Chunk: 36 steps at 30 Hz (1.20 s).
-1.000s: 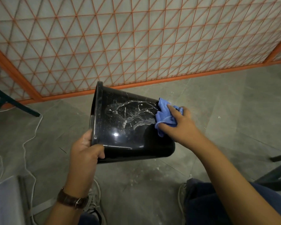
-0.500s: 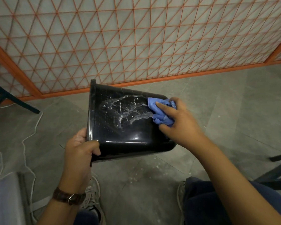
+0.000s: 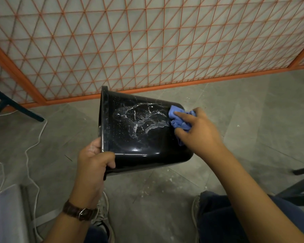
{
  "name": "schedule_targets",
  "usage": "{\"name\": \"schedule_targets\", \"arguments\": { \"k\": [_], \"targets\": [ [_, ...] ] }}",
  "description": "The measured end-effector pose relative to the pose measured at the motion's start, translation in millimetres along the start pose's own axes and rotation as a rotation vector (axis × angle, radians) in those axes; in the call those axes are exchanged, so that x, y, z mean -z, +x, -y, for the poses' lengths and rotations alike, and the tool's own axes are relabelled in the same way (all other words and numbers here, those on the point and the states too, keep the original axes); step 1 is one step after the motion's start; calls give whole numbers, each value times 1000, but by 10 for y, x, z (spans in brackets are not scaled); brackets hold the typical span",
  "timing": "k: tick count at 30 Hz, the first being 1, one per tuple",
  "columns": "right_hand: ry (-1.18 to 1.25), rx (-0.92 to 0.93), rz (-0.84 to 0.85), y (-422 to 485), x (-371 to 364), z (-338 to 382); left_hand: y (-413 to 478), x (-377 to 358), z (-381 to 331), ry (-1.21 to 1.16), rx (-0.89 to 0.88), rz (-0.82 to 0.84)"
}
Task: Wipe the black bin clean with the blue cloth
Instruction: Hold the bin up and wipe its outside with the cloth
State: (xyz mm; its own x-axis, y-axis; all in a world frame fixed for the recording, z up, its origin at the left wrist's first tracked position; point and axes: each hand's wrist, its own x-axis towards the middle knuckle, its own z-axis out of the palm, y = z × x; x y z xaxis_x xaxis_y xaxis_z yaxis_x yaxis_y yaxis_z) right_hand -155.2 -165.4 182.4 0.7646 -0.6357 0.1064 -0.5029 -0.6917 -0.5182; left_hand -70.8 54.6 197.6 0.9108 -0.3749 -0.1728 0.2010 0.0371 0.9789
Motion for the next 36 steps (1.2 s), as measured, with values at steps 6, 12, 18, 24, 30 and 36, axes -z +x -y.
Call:
{"name": "schedule_targets", "arguments": {
  "k": [6,12,18,24,30,36],
  "targets": [
    [135,111,52,-111,-131,83,-17,-57,58,54,-11,60],
    [65,62,-28,-14,-72,2,-40,-86,38,-1,34,14],
    [139,157,148,-98,-185,53,-48,-100,82,42,-1,53],
    [25,2,136,71,-47,-48,-17,-70,114,-28,36,8],
    [138,199,171,-79,-131,94,-51,-127,98,6,-11,21],
    [62,25,83,63,-33,1,-17,-65,102,-24,23,-12]
  ]
}}
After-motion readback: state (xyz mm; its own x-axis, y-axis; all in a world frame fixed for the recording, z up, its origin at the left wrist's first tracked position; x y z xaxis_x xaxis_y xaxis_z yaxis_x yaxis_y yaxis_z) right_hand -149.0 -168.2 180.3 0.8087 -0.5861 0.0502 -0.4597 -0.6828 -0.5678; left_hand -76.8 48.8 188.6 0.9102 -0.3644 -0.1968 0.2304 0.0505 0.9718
